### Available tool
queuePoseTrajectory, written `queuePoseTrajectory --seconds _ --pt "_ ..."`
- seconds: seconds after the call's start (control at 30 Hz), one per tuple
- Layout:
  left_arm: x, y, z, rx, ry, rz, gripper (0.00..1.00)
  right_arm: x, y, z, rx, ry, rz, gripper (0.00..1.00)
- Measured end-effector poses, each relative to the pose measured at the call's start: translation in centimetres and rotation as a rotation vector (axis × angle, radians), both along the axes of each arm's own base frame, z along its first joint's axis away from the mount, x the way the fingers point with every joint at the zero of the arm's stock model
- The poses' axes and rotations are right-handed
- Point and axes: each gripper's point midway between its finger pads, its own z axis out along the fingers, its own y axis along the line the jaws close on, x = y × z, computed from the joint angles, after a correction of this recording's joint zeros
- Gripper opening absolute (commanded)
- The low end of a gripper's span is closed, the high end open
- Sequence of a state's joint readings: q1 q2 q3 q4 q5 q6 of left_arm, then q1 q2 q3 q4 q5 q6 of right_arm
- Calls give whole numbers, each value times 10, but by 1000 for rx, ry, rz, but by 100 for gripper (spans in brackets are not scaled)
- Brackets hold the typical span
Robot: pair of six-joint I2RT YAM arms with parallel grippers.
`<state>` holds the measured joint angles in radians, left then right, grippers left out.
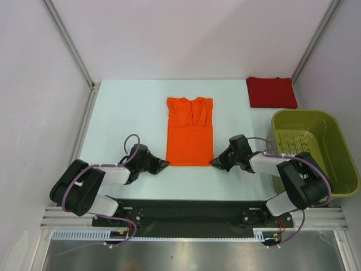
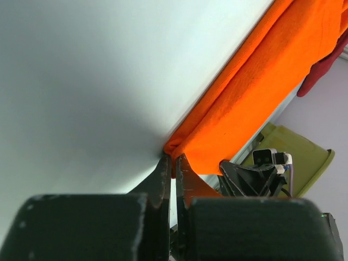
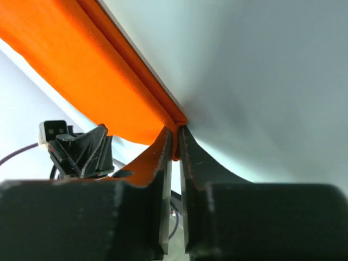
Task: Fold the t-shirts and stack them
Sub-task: Fold the tshirt
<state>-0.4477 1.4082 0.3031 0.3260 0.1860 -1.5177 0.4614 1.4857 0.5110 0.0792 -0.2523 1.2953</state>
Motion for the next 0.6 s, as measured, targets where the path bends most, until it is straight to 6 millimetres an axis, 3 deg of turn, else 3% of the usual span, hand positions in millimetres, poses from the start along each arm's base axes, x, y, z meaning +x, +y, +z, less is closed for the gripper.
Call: queuePoseTrajectory --seconds 0.1,0.27,0.6 --pt "0 0 0 -2 -5 -5 0 -2 -1 -2 -13 -6 23 0" --pt "-8 3 0 -3 -28 -15 0 -9 3 0 -30 -25 102 0" --pt "-64 17 5 -7 -63 -70 0 -69 15 15 -35 -82 299 0"
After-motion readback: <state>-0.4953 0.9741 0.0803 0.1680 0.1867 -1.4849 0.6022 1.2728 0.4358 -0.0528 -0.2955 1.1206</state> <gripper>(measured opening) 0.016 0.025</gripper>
